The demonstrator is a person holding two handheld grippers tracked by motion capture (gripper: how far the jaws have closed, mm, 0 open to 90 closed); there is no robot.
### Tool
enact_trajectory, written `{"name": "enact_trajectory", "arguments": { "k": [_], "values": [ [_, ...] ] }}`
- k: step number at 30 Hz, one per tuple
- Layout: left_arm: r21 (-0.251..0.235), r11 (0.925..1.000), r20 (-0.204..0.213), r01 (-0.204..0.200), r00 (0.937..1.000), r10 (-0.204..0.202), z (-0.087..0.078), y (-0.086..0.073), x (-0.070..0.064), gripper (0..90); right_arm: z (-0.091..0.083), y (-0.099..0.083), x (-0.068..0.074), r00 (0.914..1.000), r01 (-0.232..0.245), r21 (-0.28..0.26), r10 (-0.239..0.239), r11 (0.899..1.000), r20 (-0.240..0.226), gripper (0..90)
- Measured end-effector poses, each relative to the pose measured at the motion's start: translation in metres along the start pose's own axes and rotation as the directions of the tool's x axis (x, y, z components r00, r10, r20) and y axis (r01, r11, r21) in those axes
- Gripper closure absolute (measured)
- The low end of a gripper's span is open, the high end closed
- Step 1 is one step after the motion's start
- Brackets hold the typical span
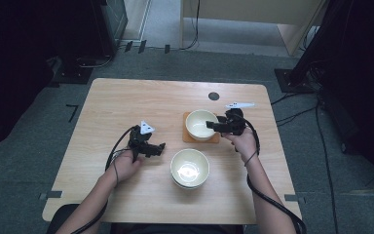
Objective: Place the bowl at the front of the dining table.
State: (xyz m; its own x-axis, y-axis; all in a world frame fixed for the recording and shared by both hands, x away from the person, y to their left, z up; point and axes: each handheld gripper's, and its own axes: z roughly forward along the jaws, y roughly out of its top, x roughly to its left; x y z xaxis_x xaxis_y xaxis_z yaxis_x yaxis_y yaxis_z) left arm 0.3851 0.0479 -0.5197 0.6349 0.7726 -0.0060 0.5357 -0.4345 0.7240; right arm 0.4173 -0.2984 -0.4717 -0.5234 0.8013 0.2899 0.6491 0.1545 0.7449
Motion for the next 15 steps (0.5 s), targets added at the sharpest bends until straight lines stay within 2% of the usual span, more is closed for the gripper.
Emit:
{"name": "enact_trajectory", "arguments": {
  "k": [4,15],
  "values": [
    [0.000,1.0000,0.000,0.000,1.0000,0.000,0.000,0.000,0.000,8.8,-0.002,-0.003,0.001,1.0000,-0.008,-0.002,0.008,1.000,-0.005,35.4],
    [0.000,1.0000,-0.001,0.000,1.0000,0.000,0.000,0.000,0.000,8.8,-0.011,-0.006,0.004,0.9999,0.013,-0.014,-0.013,1.000,0.007,34.7]
  ]
}}
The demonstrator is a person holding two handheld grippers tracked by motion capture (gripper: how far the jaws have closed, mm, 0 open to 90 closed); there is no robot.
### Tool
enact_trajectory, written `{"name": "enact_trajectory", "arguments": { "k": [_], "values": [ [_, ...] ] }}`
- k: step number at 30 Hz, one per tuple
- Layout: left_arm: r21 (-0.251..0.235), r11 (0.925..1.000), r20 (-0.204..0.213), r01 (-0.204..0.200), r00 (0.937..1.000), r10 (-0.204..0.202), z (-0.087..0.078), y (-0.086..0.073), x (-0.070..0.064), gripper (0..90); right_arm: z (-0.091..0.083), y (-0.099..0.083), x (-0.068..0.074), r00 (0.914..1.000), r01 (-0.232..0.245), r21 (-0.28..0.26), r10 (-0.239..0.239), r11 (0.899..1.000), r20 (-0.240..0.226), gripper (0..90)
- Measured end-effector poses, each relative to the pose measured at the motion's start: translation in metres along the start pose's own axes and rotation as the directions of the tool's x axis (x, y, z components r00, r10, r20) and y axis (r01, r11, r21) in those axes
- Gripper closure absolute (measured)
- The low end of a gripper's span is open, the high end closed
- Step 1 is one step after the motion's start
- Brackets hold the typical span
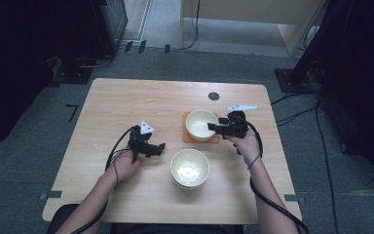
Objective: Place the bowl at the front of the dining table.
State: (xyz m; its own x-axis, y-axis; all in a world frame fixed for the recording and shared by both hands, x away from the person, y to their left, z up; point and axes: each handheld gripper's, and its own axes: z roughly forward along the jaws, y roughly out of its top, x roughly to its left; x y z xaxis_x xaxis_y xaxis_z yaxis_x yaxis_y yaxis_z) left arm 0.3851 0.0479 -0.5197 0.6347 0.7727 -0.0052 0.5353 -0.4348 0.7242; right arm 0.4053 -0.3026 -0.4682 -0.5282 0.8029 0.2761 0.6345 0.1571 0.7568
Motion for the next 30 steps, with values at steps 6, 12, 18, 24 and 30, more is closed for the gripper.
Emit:
{"name": "enact_trajectory", "arguments": {
  "k": [6,12,18,24,30],
  "values": [
    [0.000,1.0000,0.001,0.001,1.0000,-0.001,0.000,0.000,0.000,8.8,-0.006,-0.002,0.003,0.9998,0.022,-0.004,-0.022,1.000,0.004,33.7],
    [0.000,1.0000,0.001,0.001,1.0000,-0.001,0.000,0.000,0.000,8.8,-0.012,-0.005,0.005,0.9994,0.033,-0.009,-0.033,0.999,0.013,32.8],
    [0.000,1.0000,0.001,0.001,1.0000,-0.001,0.000,0.000,0.000,8.8,-0.018,-0.011,0.009,0.9986,0.050,-0.005,-0.049,0.999,0.019,32.1],
    [-0.001,1.0000,0.000,0.001,1.0000,-0.001,0.000,0.000,0.000,8.8,-0.021,-0.015,0.013,0.9973,0.071,-0.001,-0.071,0.998,0.019,31.1],
    [-0.001,1.0000,0.000,0.001,1.0000,-0.001,0.000,0.000,0.000,8.8,-0.024,-0.021,0.018,0.9969,0.077,0.000,-0.077,0.997,0.016,30.2]
  ]
}}
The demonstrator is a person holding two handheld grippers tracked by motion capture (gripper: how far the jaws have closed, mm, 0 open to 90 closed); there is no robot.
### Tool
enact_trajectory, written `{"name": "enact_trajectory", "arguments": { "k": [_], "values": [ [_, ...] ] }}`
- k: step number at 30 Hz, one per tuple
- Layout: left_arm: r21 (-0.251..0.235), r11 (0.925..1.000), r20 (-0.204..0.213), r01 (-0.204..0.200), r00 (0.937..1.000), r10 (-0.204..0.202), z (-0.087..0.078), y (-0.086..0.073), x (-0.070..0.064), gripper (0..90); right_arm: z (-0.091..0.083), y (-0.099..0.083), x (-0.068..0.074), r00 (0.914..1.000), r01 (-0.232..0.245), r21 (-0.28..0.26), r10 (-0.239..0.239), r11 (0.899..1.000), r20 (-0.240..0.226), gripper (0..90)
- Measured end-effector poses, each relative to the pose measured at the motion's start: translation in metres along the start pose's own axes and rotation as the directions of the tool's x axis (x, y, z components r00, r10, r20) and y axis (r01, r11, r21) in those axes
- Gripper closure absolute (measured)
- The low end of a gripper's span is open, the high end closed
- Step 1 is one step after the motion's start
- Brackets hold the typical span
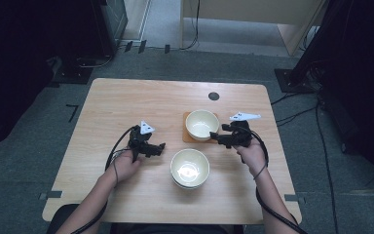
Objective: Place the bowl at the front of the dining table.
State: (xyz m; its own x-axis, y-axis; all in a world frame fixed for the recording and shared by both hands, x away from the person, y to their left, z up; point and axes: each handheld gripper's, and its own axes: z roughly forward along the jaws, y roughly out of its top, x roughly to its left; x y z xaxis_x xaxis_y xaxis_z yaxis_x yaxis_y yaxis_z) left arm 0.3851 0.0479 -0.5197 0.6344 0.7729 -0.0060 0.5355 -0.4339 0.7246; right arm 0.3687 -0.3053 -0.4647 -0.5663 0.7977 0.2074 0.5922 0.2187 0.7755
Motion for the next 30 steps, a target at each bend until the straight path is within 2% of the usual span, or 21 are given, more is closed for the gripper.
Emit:
{"name": "enact_trajectory", "arguments": {
  "k": [14,21,26,30],
  "values": [
    [0.001,1.0000,0.000,-0.001,1.0000,0.001,0.000,0.000,0.000,8.8,-0.006,-0.016,0.009,0.9999,0.014,0.020,-0.014,1.000,-0.006,29.6],
    [0.000,1.0000,0.000,0.000,1.0000,0.000,0.000,0.000,0.000,8.8,-0.007,-0.023,0.013,0.9989,0.047,0.024,-0.047,0.999,-0.007,29.5],
    [0.000,1.0000,0.000,0.000,1.0000,0.000,0.000,0.000,0.000,8.8,-0.010,-0.032,0.013,0.9992,0.036,0.014,-0.036,0.999,-0.018,29.5],
    [0.000,1.0000,0.000,0.000,1.0000,0.000,0.000,0.000,0.000,8.8,-0.010,-0.040,0.012,0.9984,0.055,0.023,-0.055,0.998,-0.013,29.5]
  ]
}}
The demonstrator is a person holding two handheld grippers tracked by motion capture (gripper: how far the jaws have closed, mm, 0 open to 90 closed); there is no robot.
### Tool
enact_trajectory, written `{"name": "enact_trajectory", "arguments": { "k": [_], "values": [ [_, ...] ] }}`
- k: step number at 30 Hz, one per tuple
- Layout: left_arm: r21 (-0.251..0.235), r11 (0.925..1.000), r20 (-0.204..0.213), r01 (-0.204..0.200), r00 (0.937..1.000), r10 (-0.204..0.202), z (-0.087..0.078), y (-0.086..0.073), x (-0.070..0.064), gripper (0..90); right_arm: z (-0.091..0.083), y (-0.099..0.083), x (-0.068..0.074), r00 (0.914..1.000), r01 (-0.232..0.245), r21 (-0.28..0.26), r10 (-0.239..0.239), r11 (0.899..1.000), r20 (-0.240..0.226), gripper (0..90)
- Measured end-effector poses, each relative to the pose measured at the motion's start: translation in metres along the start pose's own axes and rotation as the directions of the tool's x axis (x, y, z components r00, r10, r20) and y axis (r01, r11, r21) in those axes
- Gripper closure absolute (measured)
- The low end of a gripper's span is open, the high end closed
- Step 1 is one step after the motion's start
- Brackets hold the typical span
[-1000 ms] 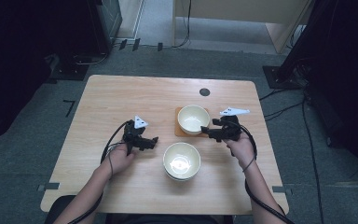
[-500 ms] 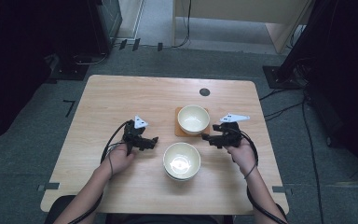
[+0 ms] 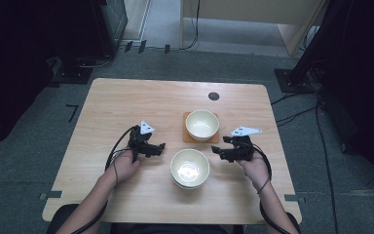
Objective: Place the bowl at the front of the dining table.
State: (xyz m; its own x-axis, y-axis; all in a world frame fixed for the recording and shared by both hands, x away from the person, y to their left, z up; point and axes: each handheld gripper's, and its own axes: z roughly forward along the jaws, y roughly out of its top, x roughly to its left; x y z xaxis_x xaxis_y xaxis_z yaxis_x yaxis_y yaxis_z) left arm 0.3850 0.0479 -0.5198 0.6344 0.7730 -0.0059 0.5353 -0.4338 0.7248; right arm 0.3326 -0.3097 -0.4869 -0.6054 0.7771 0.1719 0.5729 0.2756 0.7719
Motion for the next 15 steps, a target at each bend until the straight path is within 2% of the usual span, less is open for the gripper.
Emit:
{"name": "enact_trajectory", "arguments": {
  "k": [7,12,15],
  "values": [
    [-0.001,1.0000,0.000,0.001,1.0000,-0.001,0.000,0.000,0.000,8.8,0.002,-0.011,-0.003,0.9999,0.007,0.011,-0.007,1.000,0.015,29.6],
    [-0.001,1.0000,0.000,0.001,1.0000,-0.001,0.000,0.000,0.000,8.8,0.004,-0.018,-0.004,0.9985,0.052,0.010,-0.052,0.999,0.014,29.6],
    [-0.001,1.0000,0.000,0.000,1.0000,0.000,0.000,0.000,0.000,8.8,0.007,-0.021,-0.006,0.9983,0.055,0.005,-0.056,0.998,0.018,29.6]
  ]
}}
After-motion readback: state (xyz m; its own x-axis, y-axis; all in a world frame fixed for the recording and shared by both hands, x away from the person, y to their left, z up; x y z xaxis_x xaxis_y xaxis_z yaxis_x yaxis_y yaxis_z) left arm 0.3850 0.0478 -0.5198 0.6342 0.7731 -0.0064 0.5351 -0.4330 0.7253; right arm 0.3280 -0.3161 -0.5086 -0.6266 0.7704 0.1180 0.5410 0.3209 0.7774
